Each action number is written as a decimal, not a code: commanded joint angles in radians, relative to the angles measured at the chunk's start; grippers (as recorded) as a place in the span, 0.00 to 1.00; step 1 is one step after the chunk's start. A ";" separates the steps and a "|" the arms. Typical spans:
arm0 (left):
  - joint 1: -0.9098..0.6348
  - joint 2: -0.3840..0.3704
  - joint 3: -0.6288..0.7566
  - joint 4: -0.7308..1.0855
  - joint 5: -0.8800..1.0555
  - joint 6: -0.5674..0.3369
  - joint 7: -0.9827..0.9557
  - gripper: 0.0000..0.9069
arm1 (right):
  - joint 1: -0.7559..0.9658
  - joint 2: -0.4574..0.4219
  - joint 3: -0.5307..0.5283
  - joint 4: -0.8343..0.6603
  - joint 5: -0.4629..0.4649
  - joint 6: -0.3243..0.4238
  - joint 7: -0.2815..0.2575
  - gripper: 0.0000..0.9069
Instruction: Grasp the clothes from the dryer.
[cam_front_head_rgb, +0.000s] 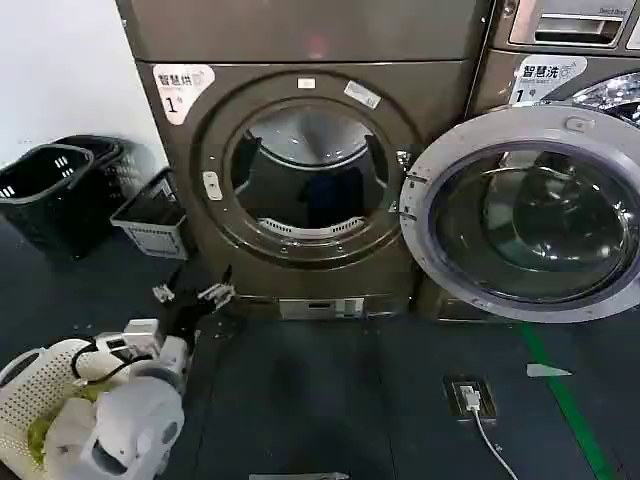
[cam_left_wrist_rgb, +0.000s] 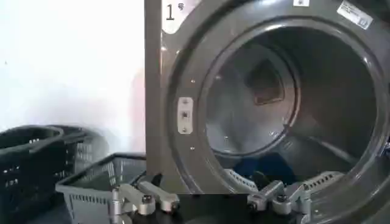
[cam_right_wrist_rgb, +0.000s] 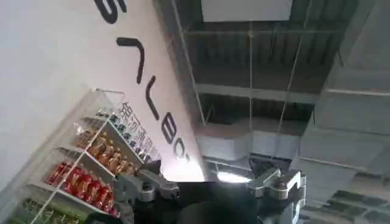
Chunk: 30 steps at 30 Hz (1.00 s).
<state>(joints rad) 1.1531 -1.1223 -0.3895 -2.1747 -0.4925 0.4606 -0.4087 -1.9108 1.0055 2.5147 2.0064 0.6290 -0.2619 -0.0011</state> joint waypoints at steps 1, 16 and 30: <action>-0.001 0.002 0.001 -0.002 0.002 0.000 0.000 1.00 | 0.001 0.000 0.000 -0.001 0.004 0.008 -0.021 1.00; -0.008 0.007 0.001 -0.003 0.003 0.000 0.000 1.00 | 0.002 0.002 0.012 -0.003 0.030 0.014 -0.018 1.00; -0.016 0.004 0.006 0.007 0.003 0.001 -0.001 1.00 | 0.011 0.001 0.003 -0.003 0.031 0.020 -0.019 1.00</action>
<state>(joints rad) 1.1385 -1.1189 -0.3854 -2.1704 -0.4893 0.4605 -0.4094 -1.8989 1.0066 2.5169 2.0032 0.6583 -0.2414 -0.0189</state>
